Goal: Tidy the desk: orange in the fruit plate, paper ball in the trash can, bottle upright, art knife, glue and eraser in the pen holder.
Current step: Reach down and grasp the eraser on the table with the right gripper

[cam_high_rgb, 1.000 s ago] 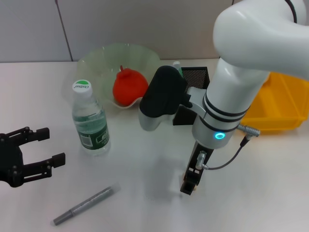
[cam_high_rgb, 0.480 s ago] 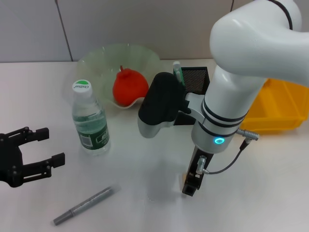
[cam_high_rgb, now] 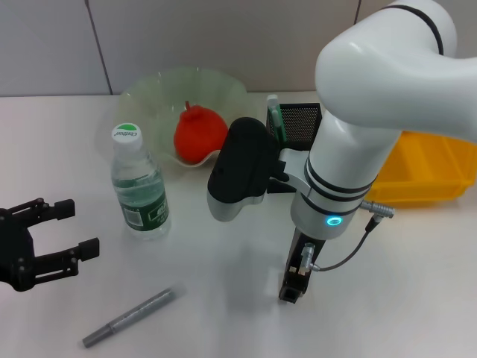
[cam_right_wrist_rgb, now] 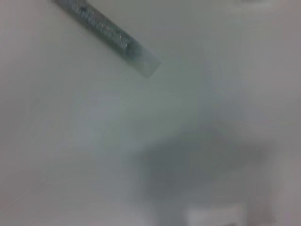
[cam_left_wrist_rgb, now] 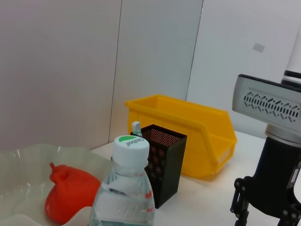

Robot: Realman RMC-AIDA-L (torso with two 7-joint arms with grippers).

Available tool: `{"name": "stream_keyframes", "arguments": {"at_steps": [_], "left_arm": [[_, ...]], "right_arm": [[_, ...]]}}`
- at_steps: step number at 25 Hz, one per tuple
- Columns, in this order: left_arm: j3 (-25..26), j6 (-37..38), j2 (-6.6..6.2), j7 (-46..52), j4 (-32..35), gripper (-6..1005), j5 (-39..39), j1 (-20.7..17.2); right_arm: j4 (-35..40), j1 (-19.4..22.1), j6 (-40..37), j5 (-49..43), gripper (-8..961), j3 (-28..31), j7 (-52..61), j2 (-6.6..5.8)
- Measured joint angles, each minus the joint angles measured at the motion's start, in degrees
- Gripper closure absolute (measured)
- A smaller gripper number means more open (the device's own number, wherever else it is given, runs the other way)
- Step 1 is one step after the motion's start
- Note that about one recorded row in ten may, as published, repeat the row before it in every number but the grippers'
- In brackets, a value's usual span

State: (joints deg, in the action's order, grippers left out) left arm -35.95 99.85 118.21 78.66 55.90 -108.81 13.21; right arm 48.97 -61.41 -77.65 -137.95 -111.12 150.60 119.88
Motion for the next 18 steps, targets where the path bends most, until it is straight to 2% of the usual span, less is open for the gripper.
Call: {"name": "stream_keyframes", "arguments": {"at_steps": [18], "left_arm": [[1.3, 0.0, -0.09, -1.2, -1.4, 196, 0.0, 0.2]], "right_arm": [[-0.5, -0.2, 0.7, -0.5, 414, -1.1, -0.6, 0.00]]}}
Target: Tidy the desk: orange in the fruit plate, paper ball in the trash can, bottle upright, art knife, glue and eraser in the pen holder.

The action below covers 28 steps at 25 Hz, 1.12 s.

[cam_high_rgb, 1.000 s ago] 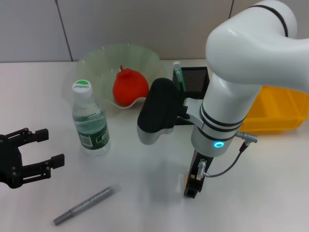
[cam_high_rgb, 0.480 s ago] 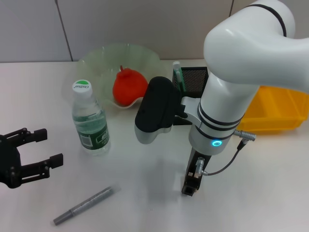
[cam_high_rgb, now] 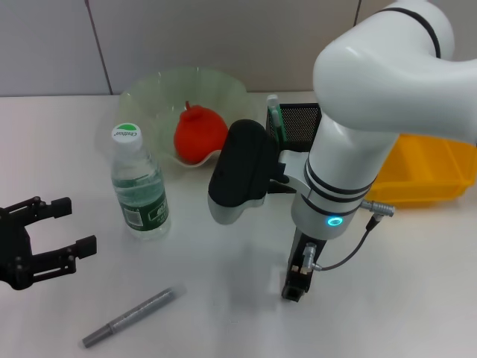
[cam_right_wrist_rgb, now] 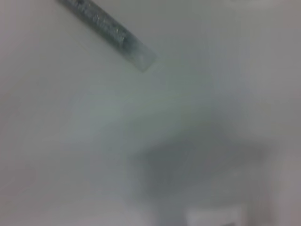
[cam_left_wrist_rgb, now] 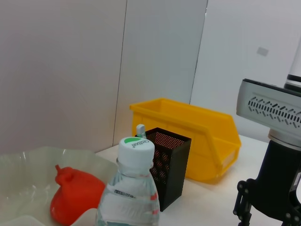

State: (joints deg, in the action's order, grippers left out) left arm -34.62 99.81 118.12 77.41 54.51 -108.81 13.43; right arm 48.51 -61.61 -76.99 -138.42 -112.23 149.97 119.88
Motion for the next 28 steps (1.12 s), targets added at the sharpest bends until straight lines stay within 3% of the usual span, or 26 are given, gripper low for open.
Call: {"name": "stream_keyframes", "arguments": {"at_steps": [15, 28], "left_arm": [[0.1, 0.4, 0.08, -0.2, 0.0, 197, 0.4, -0.3], [0.6, 0.5, 0.09, -0.7, 0.0, 197, 0.5, -0.5]], "right_arm": [[-0.9, -0.2, 0.4, 0.2, 419, -0.9, 0.3, 0.00], [1.5, 0.4, -1.4, -0.2, 531, 0.9, 1.2, -0.17]]}}
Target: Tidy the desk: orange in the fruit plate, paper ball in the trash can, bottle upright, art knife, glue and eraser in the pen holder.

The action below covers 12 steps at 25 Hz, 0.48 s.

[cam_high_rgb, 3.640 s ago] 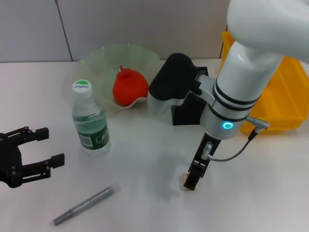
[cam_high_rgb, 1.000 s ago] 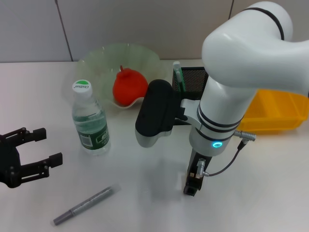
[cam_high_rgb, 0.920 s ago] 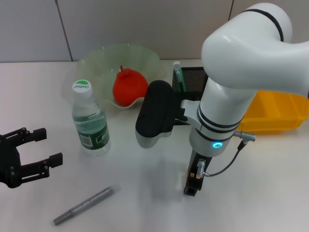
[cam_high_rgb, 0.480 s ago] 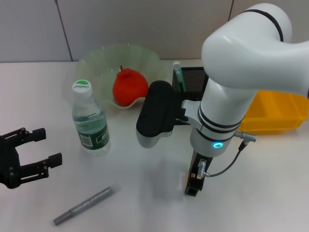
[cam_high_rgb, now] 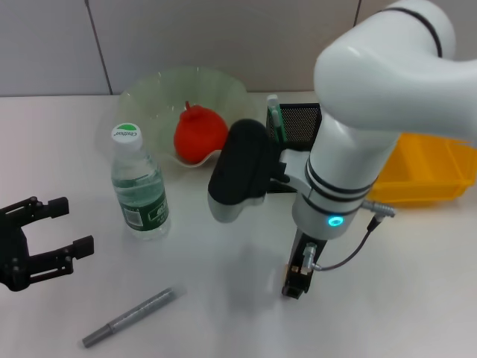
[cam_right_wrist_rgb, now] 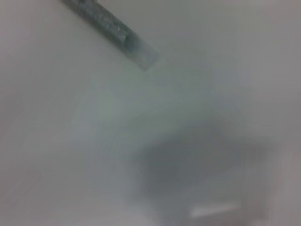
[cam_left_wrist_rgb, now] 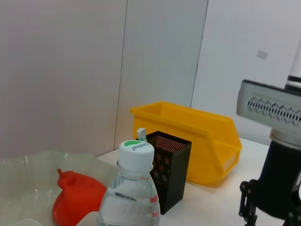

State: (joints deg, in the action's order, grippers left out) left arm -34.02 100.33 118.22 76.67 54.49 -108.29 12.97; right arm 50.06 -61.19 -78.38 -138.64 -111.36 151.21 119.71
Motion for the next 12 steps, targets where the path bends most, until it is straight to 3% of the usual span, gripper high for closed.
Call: {"name": "stream_keyframes", "arguments": {"at_steps": [4, 7, 12], "left_arm": [[0.3, 0.3, 0.00, -0.3, -0.2, 197, 0.1, -0.2], [1.1, 0.8, 0.00, -1.4, -1.2, 198, 0.2, -0.2], [2.2, 1.2, -0.05, -2.9, -3.1, 198, 0.3, -0.2]], "right_arm": [[7.4, 2.2, -5.8, -4.6, 520, 7.5, 0.1, -0.22], [19.9, 6.1, -10.8, -13.0, 506, 15.7, 1.8, -0.18], [30.6, 10.2, -8.8, -20.0, 484, 21.3, 3.0, -0.29]]}}
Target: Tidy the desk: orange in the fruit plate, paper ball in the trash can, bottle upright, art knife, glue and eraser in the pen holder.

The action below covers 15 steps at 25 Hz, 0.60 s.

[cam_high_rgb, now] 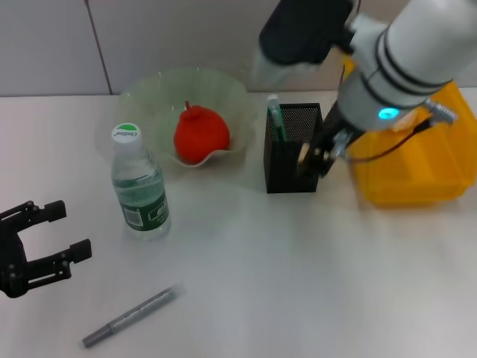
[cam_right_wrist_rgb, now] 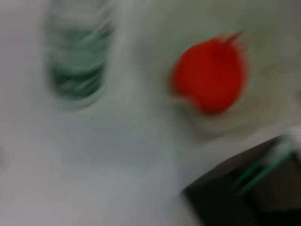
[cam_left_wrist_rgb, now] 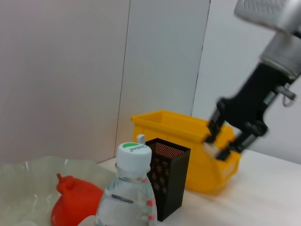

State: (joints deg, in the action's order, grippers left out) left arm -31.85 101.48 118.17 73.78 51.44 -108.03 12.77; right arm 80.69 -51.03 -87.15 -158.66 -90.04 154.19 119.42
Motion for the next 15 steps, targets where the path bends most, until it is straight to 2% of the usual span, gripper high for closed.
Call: {"name": "stream_keyframes", "arguments": {"at_steps": [4, 5, 9, 15], "left_arm": [[0.5, 0.4, -0.03, -0.9, -0.9, 198, 0.4, 0.1], [0.5, 0.5, -0.03, -0.9, -0.9, 198, 0.5, 0.1], [0.5, 0.8, -0.07, -0.9, -0.9, 198, 0.6, 0.3], [0.9, 1.3, -0.06, -0.5, -0.4, 198, 0.6, 0.6]], "right_arm": [[0.8, 1.9, 4.9, -1.7, 466, 0.6, -0.1, -0.07], [-0.1, 2.6, 8.1, -3.2, 461, 0.6, -0.3, -0.08], [-2.0, 3.8, 12.8, -4.0, 443, 0.1, -0.9, -0.02], [-7.1, 3.6, 17.6, -3.6, 416, 0.1, -1.9, 0.02]]}}
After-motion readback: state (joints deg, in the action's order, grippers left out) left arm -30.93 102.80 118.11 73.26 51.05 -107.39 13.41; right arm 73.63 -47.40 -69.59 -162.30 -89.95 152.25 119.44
